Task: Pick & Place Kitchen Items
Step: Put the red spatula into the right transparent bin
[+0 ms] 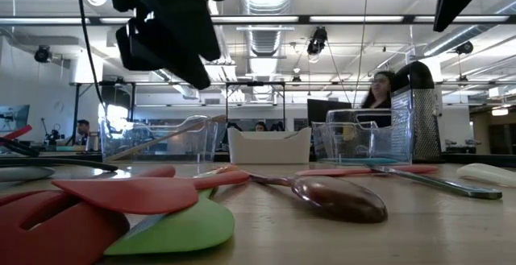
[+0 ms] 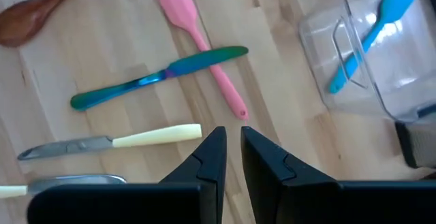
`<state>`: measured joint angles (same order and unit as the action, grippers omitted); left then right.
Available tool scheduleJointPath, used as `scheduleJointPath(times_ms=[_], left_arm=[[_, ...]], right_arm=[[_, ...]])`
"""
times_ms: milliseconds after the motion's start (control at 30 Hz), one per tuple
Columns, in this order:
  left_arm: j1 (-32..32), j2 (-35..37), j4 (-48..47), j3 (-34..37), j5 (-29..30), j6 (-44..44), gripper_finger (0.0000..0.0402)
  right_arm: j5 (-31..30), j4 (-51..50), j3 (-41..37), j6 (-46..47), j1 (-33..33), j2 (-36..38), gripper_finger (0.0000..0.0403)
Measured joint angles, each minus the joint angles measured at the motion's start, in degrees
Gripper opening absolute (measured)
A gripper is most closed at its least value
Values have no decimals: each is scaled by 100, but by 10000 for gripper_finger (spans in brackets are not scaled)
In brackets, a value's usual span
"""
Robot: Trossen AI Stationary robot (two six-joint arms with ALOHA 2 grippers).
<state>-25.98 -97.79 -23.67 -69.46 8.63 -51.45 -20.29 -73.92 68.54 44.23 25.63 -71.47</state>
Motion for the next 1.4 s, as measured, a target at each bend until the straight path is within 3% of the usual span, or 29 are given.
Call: scheduleJointPath(times_ms=[467,1400], left_arm=[[0,-260,-126,47,-156,-709,174],[-55,-1243,602,-38,-886,-782,174]], right_arm=[[-31,720,-1114,212,0,736,38],[87,732,-1094,214,0,723,38]])
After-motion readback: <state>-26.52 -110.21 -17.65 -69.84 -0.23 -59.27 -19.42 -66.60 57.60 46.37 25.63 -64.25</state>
